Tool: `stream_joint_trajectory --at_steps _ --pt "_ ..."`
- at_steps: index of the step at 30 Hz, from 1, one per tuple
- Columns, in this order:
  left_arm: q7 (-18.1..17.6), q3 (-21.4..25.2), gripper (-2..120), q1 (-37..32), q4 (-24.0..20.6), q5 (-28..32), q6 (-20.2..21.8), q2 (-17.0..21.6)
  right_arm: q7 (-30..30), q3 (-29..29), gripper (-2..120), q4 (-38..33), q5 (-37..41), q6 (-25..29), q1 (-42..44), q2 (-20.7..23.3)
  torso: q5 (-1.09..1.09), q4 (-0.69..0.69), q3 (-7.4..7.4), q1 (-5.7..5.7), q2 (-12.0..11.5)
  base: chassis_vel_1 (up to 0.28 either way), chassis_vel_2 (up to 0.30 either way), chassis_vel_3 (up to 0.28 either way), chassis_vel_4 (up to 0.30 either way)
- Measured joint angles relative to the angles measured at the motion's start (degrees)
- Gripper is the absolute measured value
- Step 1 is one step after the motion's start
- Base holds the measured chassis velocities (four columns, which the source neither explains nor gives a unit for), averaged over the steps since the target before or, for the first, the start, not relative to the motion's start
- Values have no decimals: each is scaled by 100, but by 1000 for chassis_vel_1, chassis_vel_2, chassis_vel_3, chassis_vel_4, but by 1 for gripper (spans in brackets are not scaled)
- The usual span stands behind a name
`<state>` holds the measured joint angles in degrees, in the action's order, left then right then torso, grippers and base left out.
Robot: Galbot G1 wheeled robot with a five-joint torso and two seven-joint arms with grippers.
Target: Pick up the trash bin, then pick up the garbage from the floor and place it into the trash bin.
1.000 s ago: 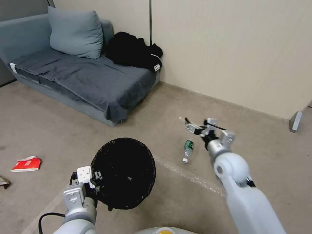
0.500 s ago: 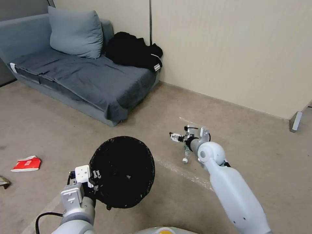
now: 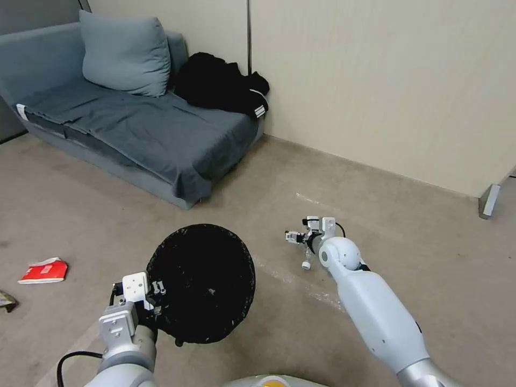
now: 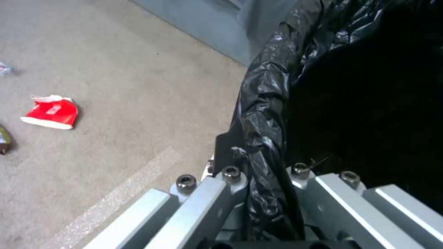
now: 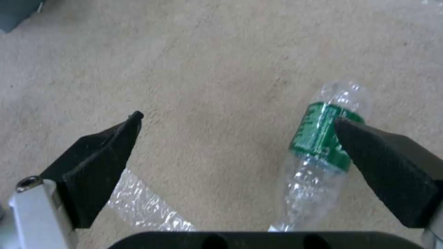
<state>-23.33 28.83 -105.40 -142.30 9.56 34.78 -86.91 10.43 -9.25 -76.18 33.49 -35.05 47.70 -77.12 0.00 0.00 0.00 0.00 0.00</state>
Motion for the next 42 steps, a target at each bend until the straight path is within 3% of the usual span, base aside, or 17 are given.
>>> stream_joint_trajectory --at_steps 7,19,28,42 --pt "-3 -13 1 0 9 -20 -13 -4 -2 -24 100 268 -177 135 -94 -32 0 0 0 0 0 0 0 0 0" --pt "-10 1 1 -10 26 -20 -16 3 -213 -168 100 1501 -638 538 -565 -190 0 0 0 0 0 0 0 0 0" --pt "-13 -22 1 -9 69 -96 -53 -6 -259 -207 100 1987 -760 654 -790 -334 0 0 0 0 0 0 0 0 0" --pt "-18 -25 1 -45 69 -124 -112 -15 -453 -485 100 2982 -1538 1174 -945 -594 0 0 0 0 0 0 0 0 0"
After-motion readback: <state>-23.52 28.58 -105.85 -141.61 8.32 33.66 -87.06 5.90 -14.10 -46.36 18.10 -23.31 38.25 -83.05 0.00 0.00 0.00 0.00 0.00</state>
